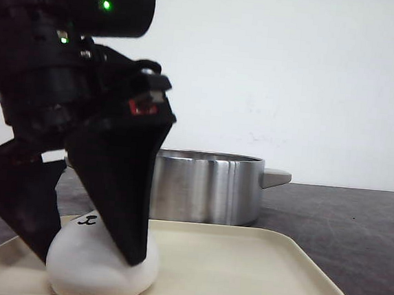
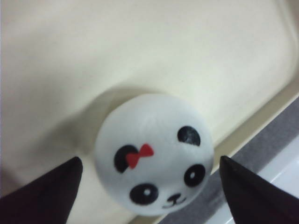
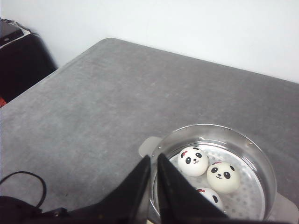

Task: Steam buns
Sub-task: 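Lower the left gripper onto the last panda bun and grasp it, then lift the bun with the left gripper, lower into the pot, release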

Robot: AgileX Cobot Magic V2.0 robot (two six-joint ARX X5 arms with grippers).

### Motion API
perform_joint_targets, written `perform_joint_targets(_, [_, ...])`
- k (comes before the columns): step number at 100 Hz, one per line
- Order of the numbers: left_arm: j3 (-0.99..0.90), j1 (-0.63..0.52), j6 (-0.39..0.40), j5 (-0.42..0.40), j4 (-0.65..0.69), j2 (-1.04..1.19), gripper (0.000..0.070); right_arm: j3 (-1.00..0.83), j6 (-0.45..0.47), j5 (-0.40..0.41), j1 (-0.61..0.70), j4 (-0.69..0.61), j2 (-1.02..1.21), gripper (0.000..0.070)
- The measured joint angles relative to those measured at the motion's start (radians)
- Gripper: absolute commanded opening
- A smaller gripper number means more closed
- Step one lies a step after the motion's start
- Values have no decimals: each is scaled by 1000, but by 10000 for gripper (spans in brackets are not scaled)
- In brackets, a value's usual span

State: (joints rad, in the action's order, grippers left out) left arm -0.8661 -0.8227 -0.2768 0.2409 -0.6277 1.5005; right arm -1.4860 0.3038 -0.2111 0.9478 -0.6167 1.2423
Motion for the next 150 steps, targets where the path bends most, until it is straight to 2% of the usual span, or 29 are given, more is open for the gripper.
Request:
perform_joint_targets(3, [0,0,0,0,0,3,480,0,0,0,1,0,0,17])
perform_joint_targets(6, [0,0,0,0,1,4,397,0,0,0,1,0,0,17])
perform_joint_targets(16, [0,0,13,-1,0,5,0,0,8,0,0,0,0,17])
perform_joint_targets(32, [0,0,56,0,1,5,10,0,16,0,0,0,0,17])
perform_joint_targets(56, [-18,0,72,-8,9,-70,10,0,18,1,1,0,0,17])
perform_joint_targets(72, [-121,11,75,-108,104,-182,10,0,18,1,3,0,0,17])
perform_joint_targets(84, [-194,53,84,-149,158,-205,10,0,18,0,5,0,0,17])
perform_joint_targets(106, [-225,177,118,-176,274,-143,10,0,18,-3,6,6,0,17])
perform_joint_targets(133, [-225,291,132,-171,272,71,13,0,18,-3,6,6,0,17])
perform_joint_targets(138, [-225,293,132,-170,272,85,34,0,18,-3,6,5,0,17])
perform_joint_targets(142, [-225,295,132,-167,274,88,77,0,18,-3,6,2,0,17])
perform_joint_targets(146, [-225,295,132,-167,281,88,171,0,18,-3,6,-1,0,17])
perform_joint_targets(150, [-225,296,132,-167,295,88,310,0,18,-3,6,-2,0,17])
